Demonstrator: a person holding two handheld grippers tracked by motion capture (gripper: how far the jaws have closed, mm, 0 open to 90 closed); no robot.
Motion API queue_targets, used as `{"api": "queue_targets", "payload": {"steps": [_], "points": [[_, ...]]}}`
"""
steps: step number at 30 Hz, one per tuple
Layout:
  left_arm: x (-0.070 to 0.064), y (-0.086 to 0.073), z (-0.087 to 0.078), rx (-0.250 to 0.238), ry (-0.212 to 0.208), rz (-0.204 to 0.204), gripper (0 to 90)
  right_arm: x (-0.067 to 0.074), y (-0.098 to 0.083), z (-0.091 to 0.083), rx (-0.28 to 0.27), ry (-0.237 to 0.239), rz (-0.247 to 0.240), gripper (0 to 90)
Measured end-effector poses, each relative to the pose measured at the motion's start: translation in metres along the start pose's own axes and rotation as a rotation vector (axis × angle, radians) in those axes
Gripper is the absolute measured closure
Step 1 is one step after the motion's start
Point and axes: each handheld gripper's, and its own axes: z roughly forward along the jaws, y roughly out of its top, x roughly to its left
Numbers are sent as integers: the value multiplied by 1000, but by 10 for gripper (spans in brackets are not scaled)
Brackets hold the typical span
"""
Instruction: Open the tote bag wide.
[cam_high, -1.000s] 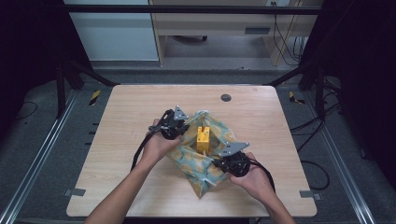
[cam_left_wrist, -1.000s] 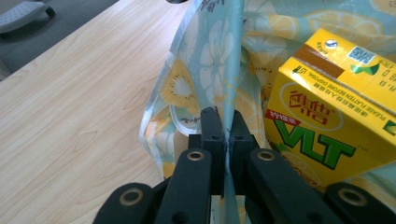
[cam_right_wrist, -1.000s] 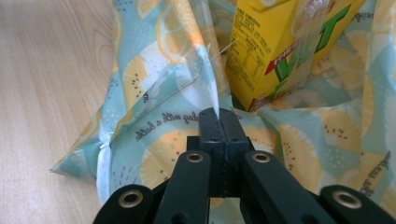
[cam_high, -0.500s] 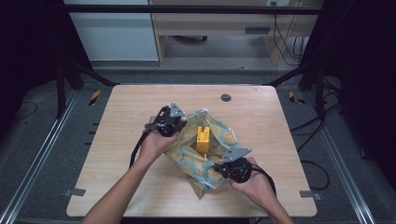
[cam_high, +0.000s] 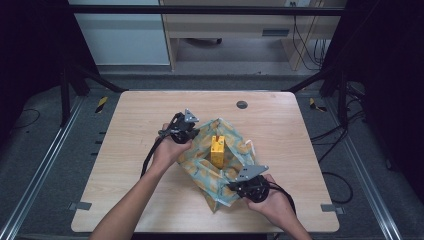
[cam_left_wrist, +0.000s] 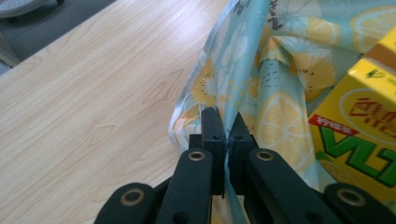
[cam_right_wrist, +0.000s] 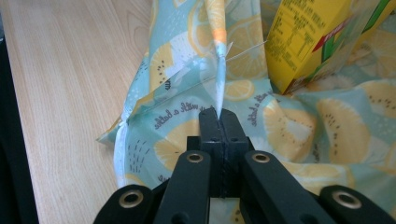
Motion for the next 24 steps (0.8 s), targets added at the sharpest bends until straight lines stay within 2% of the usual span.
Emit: {"api": "queue_targets", "payload": {"steps": [12,24], "points": [[1,-13,23,65,-17,-11,897,1,-14,-2,20,8,8,900],[6,-27,35,93,-13,-38,897,5,-22,-1,57,23,-1,900]]}}
